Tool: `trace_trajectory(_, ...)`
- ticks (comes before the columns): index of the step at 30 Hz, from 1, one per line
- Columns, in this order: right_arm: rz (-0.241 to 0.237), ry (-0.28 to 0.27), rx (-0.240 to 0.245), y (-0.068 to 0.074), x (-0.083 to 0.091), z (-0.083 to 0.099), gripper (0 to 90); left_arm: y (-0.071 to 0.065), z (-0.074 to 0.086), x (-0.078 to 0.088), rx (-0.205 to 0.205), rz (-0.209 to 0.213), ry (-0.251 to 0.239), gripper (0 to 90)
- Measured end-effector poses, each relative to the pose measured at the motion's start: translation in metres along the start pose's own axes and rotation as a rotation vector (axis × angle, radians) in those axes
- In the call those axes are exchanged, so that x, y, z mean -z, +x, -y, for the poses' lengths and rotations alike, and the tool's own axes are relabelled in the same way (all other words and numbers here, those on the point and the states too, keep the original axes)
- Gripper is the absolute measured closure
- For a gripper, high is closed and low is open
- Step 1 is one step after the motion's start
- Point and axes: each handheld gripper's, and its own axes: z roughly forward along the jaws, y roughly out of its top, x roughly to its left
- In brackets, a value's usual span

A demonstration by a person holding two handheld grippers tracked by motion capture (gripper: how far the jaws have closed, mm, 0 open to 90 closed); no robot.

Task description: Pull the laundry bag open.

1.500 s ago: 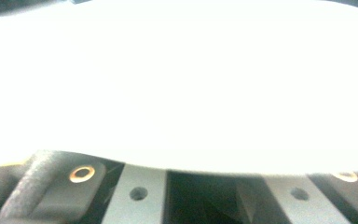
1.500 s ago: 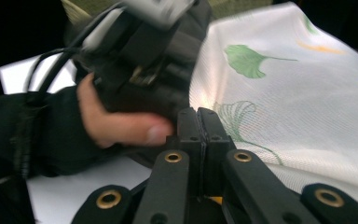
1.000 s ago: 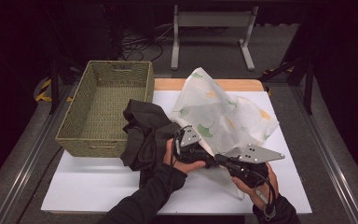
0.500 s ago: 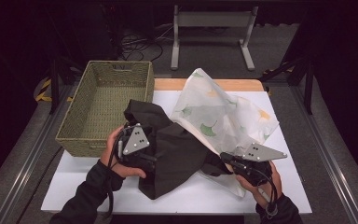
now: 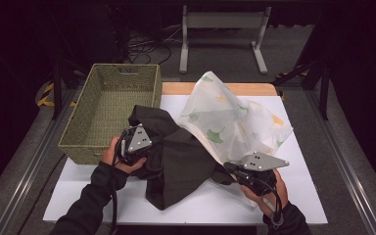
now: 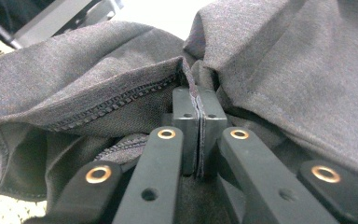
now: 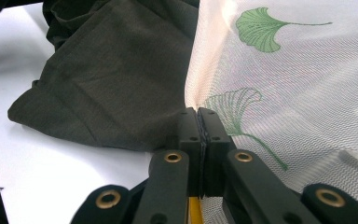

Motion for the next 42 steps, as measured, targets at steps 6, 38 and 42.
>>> trace_trajectory(6, 0.000, -0.022, -0.006, -0.002, 0.003, -0.002, 89.7, -0.009, -0.004, 0.008, 0.057, 0.198, -0.117, 89.0)
trace_trajectory(38, -0.092, 0.001, -0.012, 0.005, 0.001, 0.004, 89.7, -0.078, -0.026, -0.029, 0.034, 0.276, -0.188, 44.8)
trace_trajectory(42, -0.083, -0.006, -0.017, 0.003, 0.004, 0.004, 89.6, -0.058, -0.031, -0.014, 0.070, 0.236, -0.147, 18.2)
